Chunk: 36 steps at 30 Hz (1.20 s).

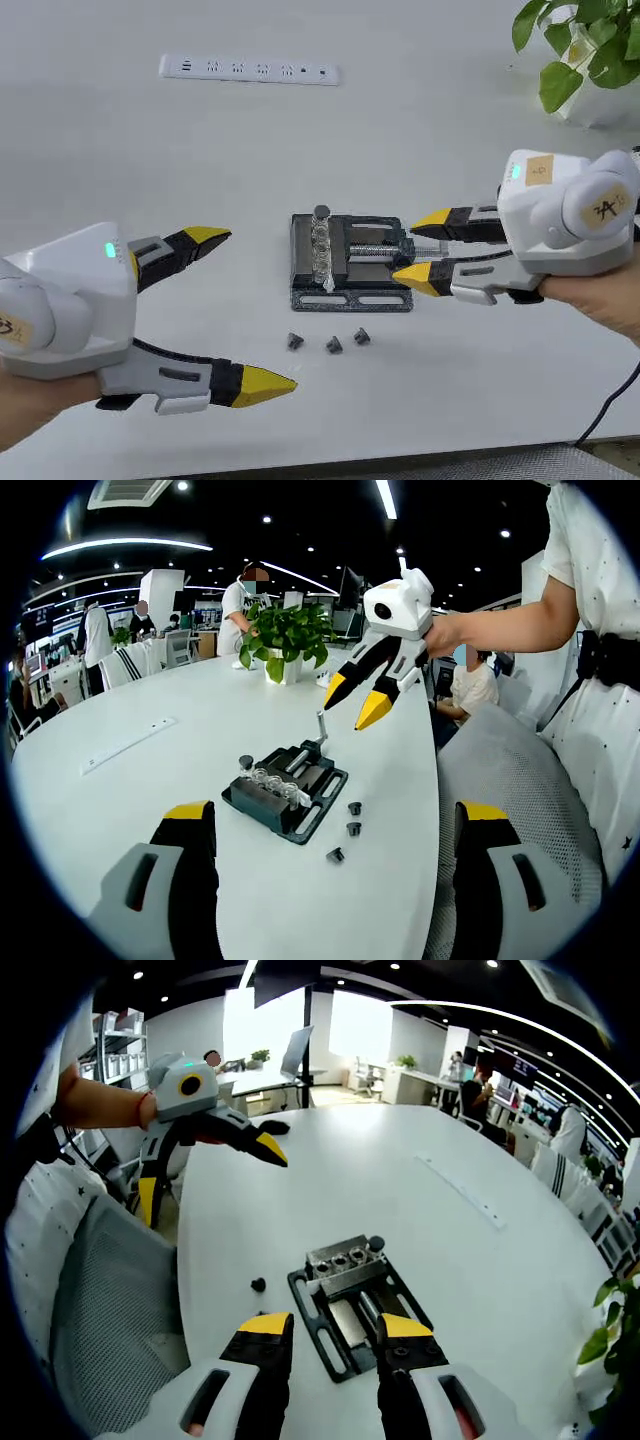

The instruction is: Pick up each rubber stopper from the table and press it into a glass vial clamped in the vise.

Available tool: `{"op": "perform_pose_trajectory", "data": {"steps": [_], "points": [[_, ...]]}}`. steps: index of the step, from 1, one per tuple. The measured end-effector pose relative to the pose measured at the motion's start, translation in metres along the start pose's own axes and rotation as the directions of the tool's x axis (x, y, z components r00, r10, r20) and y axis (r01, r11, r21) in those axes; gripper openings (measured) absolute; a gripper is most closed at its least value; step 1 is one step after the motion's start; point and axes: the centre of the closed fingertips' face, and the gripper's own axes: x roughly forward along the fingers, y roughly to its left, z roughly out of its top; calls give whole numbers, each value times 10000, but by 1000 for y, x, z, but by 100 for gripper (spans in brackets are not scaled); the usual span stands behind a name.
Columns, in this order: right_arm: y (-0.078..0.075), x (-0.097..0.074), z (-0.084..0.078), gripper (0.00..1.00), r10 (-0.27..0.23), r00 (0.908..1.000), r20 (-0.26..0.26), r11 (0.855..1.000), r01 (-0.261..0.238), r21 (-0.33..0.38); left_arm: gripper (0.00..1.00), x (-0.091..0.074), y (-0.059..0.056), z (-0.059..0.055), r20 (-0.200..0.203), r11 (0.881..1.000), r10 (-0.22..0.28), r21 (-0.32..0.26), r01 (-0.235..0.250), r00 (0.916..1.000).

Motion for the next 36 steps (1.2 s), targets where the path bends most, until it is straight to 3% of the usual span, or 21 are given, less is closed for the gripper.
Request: {"op": "perform_pose_trajectory", "data": {"steps": [5, 14, 16, 28, 36], "points": [[9, 0, -10, 30, -4, 10000, 77, 9995, 2, 313, 99, 0, -2, -7, -169, 10000, -63, 5, 63, 9998], [42, 15, -32, 29, 348, 9993, -121, 9961, -337, 818, 99, -1, -6, -12, -236, 9999, -59, -87, 57, 9997], [42, 23, -41, 28, 408, 9990, -194, 9954, -389, 876, 99, -2, -6, -13, -243, 9999, -35, -107, 32, 9997], [57, 43, -62, 19, 641, 9969, -447, 9920, -587, 1118, 99, -3, -7, -14, -202, 9998, 1, -177, -4, 9998], [59, 57, -65, 13, 687, 9960, -567, 9919, -621, 1108, 99, -3, -6, -14, -167, 9997, 33, -259, -37, 9999]]}}
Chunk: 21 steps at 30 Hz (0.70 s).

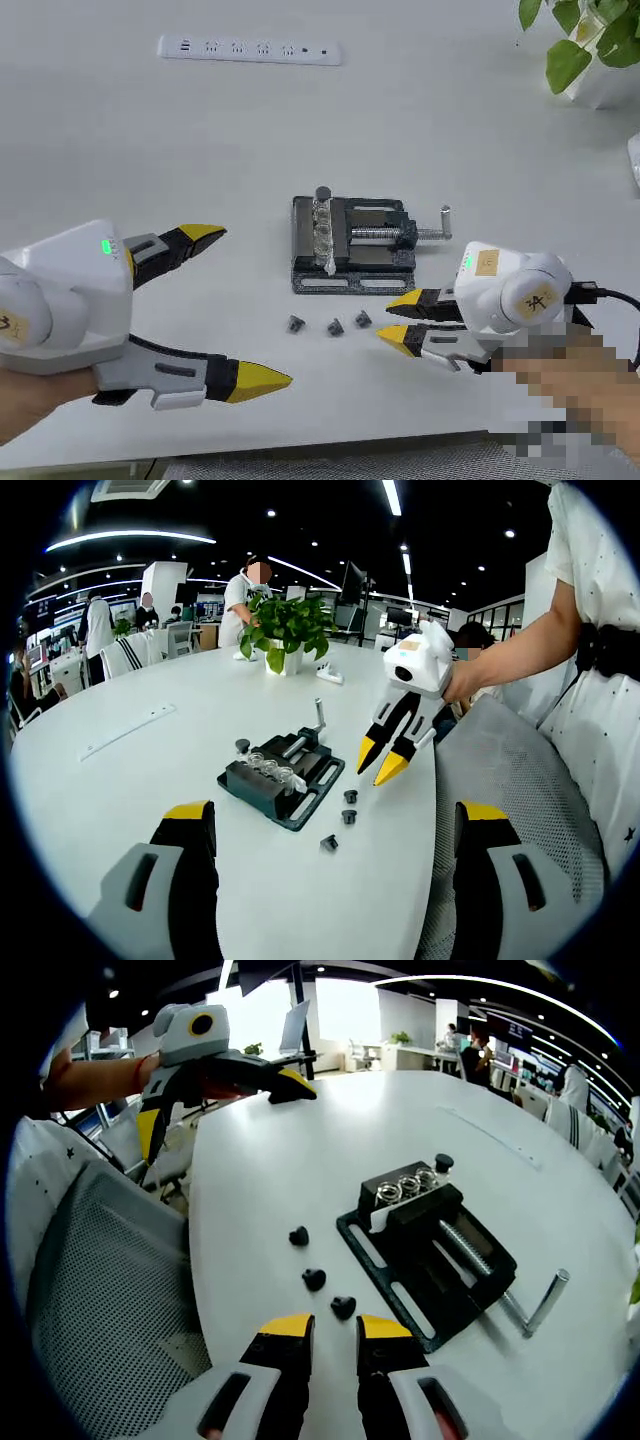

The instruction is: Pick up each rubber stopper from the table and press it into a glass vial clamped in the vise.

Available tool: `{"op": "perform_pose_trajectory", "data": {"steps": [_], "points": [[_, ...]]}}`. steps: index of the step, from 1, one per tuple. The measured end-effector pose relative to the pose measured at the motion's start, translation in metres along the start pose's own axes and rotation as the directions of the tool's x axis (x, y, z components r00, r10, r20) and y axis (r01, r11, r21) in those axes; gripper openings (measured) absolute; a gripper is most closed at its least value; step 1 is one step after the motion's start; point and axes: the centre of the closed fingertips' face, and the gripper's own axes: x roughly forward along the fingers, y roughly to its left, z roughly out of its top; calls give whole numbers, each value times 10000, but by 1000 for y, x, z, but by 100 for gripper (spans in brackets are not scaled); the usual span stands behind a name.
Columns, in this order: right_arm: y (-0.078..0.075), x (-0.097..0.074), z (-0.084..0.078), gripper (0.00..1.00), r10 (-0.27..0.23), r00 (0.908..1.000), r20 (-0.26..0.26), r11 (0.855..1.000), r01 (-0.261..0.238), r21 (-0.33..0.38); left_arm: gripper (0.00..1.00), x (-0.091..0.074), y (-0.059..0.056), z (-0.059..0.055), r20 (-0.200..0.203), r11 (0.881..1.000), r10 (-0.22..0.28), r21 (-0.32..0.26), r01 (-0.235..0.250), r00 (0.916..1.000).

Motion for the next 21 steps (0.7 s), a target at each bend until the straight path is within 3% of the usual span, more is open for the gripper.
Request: {"op": "perform_pose_trajectory", "data": {"steps": [21], "points": [[-2, 13, -1, 4, -85, 9996, -288, 9996, 77, -275, 99, 1, 0, -1, 36, 9999, -7, -156, 7, 10000]]}}
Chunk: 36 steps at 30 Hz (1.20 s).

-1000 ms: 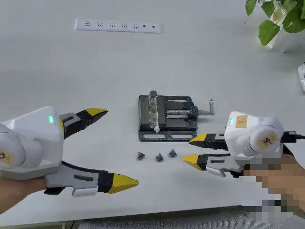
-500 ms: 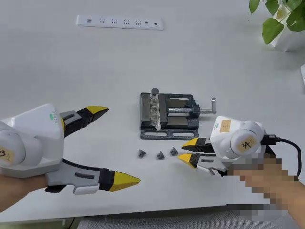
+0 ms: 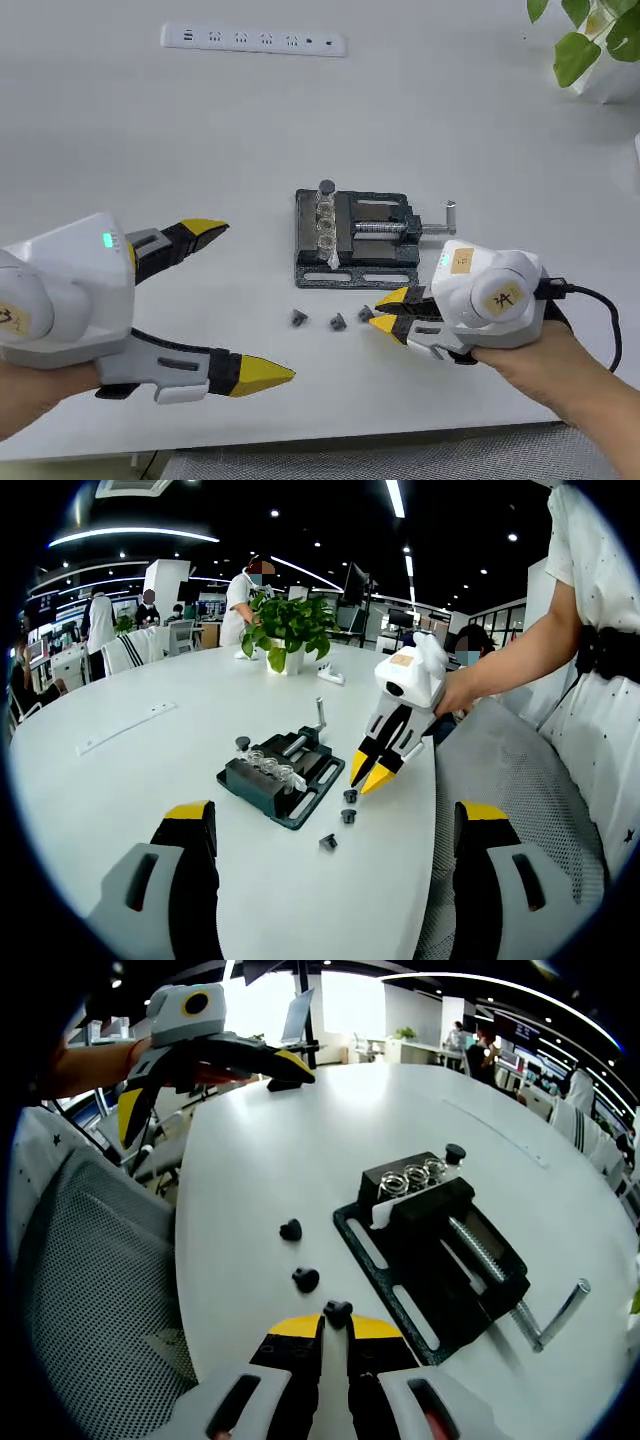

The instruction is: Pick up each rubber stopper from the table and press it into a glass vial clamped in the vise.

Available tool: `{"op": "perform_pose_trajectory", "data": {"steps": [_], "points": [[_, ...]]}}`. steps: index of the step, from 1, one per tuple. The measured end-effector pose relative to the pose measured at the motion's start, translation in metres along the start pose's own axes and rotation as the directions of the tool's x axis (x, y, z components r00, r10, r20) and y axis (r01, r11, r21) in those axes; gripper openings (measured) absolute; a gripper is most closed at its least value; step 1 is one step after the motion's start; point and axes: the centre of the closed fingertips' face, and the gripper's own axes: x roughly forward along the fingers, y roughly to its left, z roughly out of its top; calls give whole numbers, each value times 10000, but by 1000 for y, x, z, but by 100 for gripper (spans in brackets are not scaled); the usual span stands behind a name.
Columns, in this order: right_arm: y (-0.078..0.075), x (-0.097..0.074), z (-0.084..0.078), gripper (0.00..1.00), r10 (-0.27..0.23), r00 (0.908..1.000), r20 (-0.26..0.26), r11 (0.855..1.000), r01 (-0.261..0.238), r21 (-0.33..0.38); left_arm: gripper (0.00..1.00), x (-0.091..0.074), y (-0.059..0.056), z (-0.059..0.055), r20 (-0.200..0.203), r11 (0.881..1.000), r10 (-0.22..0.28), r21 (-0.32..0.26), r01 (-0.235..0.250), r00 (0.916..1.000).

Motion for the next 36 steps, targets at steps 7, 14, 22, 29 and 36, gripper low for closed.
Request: {"op": "perform_pose_trajectory", "data": {"steps": [7, 14, 22, 29, 36], "points": [[-1, 4, 0, 2, -13, 10000, -34, 10000, 13, -68, 99, 1, 1, 1, 28, 10000, -7, -35, 8, 10000], [-2, 5, -1, 0, -21, 10000, -86, 9998, 20, -174, 98, 1, 2, 1, 65, 10000, 0, -31, 0, 10000], [-3, 6, -3, 0, -71, 10000, -30, 9999, 70, -137, 98, 1, 1, 0, 51, 10000, -31, -49, 31, 10000], [-3, 4, -1, 0, -146, 9998, 124, 9999, 146, -3, 98, 3, 0, 3, 121, 10000, -12, -28, 12, 9999], [-2, -8, 7, 0, -287, 9984, 486, 9995, 279, 154, 97, 4, 0, 10, 224, 10000, 69, 37, -70, 9997]]}}
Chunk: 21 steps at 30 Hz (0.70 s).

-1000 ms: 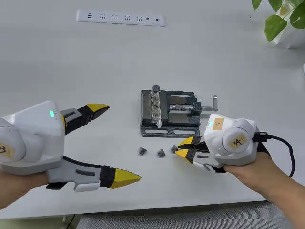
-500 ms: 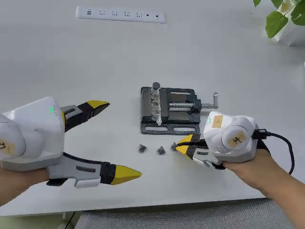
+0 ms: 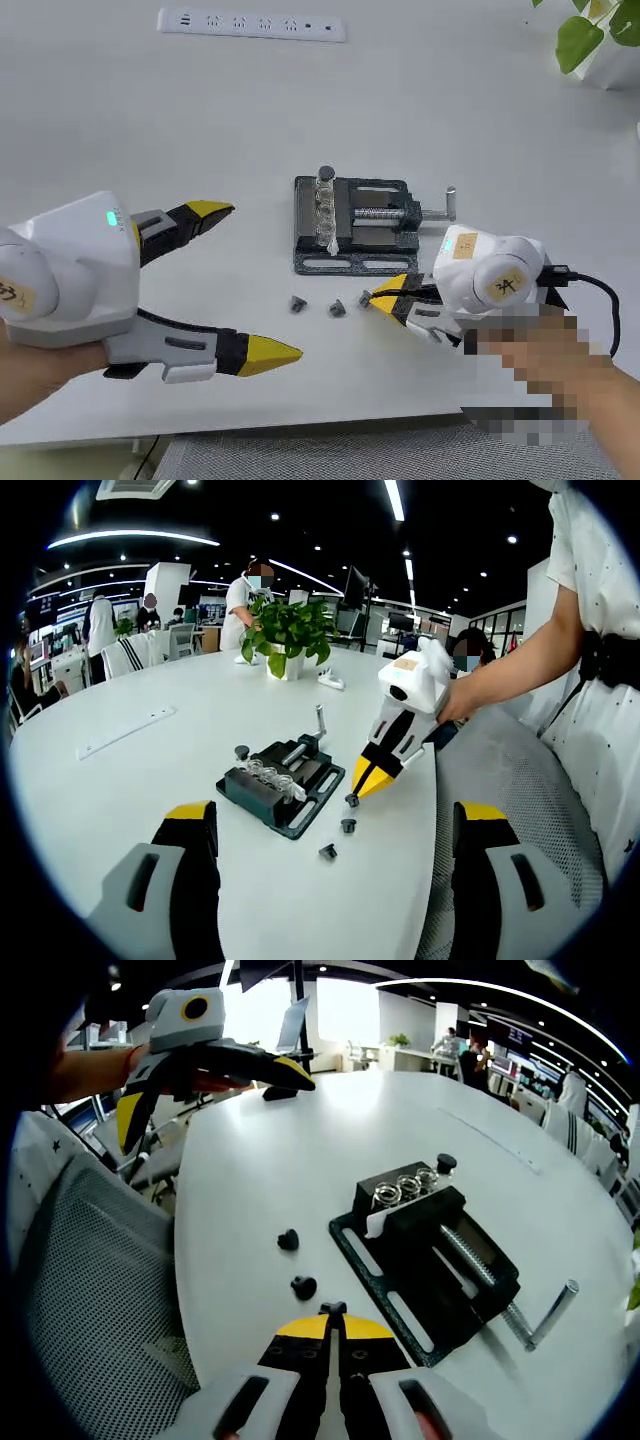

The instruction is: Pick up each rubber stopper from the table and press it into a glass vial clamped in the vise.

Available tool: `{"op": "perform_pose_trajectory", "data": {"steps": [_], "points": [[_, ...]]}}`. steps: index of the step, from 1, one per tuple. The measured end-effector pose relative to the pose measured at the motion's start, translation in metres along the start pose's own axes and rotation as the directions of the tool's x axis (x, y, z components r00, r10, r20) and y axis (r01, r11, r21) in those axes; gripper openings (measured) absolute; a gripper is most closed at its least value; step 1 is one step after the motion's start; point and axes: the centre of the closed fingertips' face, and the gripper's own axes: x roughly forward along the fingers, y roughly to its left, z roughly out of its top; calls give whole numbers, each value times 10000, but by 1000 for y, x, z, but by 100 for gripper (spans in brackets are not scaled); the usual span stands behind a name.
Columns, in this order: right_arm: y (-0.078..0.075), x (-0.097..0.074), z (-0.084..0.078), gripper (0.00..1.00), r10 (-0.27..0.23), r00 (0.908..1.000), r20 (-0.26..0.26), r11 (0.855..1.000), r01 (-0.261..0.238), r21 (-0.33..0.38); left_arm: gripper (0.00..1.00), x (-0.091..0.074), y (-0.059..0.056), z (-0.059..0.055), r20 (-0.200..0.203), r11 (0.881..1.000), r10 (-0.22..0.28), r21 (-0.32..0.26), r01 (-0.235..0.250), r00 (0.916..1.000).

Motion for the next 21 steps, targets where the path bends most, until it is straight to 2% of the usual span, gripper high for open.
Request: {"op": "perform_pose_trajectory", "data": {"steps": [4, 9, 12, 17, 18, 20, 21], "points": [[0, -12, 13, 0, -172, 9990, 418, 9998, 167, 112, 97, 0, -1, 4, 85, 10000, 58, 48, -58, 9999], [-2, -30, 35, 0, -481, 9923, 1142, 9987, 457, 238, 96, 2, -3, 11, 186, 9998, 140, 127, -142, 9997], [-3, -41, 49, 0, -676, 9852, 1576, 9976, 640, 281, 94, 3, -4, 16, 268, 9997, 200, 156, -204, 9994], [1, -62, 77, 0, -975, 9671, 2351, 9951, 910, 385, 90, 5, -7, 29, 539, 9994, 297, 146, -305, 9981], [3, -67, 84, 0, -1009, 9607, 2587, 9948, 939, 392, 88, 5, -7, 33, 658, 9993, 352, 96, -359, 9972], [6, -73, 91, 0, -1083, 9550, 2761, 9941, 1043, 293, 87, 6, -9, 40, 872, 9993, 384, -58, -380, 9954], [7, -75, 94, 0, -1094, 9520, 2857, 9940, 1053, 299, 84, 6, -10, 41, 858, 9993, 374, -100, -367, 9956]]}}
